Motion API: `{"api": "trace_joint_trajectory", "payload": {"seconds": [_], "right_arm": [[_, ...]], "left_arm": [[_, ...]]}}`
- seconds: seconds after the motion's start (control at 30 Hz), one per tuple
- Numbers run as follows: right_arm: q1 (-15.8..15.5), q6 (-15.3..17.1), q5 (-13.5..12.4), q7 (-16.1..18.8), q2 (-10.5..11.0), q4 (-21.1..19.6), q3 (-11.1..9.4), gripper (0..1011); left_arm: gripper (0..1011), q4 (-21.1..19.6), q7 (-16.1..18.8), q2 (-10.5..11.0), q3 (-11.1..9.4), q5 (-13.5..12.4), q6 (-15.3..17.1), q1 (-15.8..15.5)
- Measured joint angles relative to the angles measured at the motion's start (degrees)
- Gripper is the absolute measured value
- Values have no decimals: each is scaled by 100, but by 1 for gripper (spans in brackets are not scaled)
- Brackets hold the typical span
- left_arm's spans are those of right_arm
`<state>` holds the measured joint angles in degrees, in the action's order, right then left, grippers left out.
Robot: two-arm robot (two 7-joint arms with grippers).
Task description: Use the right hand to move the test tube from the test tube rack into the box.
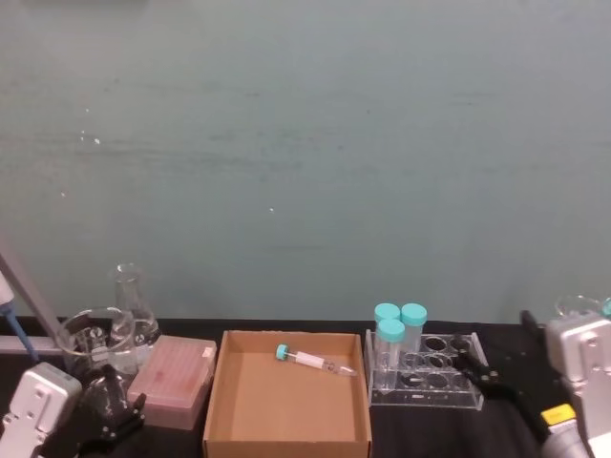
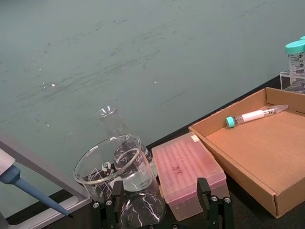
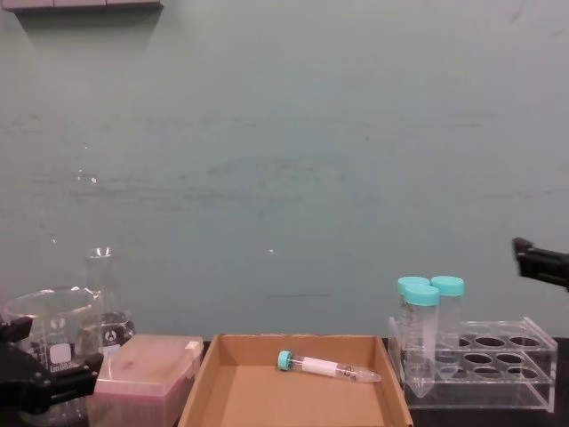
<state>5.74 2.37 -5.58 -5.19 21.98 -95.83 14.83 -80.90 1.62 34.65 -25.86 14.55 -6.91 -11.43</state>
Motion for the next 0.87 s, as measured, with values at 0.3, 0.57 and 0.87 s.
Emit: {"api": "trace_joint_trajectory", "payload": {"seconds": [0.3,0.57,0.87], "right_arm": [[-322,-527,46,-350,-285,122,-373,1003],[-294,-648,-91,-171,-366,254,-508,1002],[-291,-644,-80,-181,-356,244,-486,1002]], "left_arm": [[1000,0,0,0,0,0,0,0],[1000,0,0,0,0,0,0,0],[1000,0,0,0,0,0,0,0]]}}
